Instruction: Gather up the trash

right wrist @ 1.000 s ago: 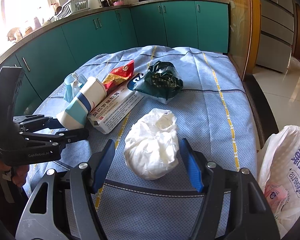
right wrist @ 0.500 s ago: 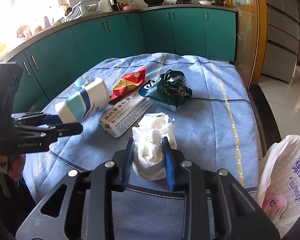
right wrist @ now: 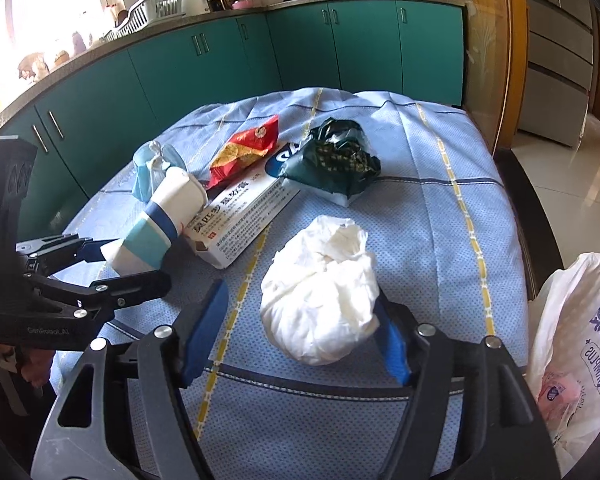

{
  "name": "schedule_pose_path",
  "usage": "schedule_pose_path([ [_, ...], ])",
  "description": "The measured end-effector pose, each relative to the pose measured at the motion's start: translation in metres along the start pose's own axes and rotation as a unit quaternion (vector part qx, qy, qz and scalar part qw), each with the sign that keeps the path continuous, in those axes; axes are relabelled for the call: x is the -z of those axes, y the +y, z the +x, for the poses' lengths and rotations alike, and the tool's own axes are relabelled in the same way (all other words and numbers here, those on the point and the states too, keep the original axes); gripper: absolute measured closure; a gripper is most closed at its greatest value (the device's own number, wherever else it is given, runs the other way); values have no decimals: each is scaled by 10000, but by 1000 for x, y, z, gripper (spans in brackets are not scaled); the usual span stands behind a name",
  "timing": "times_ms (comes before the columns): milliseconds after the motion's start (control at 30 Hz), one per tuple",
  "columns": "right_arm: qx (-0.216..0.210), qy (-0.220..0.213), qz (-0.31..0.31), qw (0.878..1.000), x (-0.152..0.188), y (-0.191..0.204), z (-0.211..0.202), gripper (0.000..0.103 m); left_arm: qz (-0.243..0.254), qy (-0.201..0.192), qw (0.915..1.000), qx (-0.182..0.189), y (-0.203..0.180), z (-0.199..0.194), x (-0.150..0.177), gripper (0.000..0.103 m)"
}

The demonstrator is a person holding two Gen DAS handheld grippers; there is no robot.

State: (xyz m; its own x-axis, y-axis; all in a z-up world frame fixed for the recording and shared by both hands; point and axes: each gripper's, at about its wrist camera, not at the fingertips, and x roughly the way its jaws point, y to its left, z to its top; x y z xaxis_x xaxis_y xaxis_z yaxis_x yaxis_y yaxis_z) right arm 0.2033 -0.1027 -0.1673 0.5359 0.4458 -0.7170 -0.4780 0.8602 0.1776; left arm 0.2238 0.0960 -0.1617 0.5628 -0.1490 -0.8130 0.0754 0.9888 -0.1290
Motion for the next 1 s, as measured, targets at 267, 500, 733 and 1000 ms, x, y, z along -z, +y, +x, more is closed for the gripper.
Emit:
schedule_pose_path([
  [267,-7,-88,-186,9998,0,6,-4,64,113,-40,9998,-183,0,-2,3,43],
  [500,-94,-323,-187,9993,0,3,-18,70,-14,-597,9982,-18,12,-35,0,43],
  [733,42,-778,-120,9969,-3,-8,-45,70,139,-1305,9908,336,-2,-65,-3,43],
  [1000,602,-1123,528,9904,8,-67,-89,70,475,-1394,9864,727,-64,-59,-14,43],
])
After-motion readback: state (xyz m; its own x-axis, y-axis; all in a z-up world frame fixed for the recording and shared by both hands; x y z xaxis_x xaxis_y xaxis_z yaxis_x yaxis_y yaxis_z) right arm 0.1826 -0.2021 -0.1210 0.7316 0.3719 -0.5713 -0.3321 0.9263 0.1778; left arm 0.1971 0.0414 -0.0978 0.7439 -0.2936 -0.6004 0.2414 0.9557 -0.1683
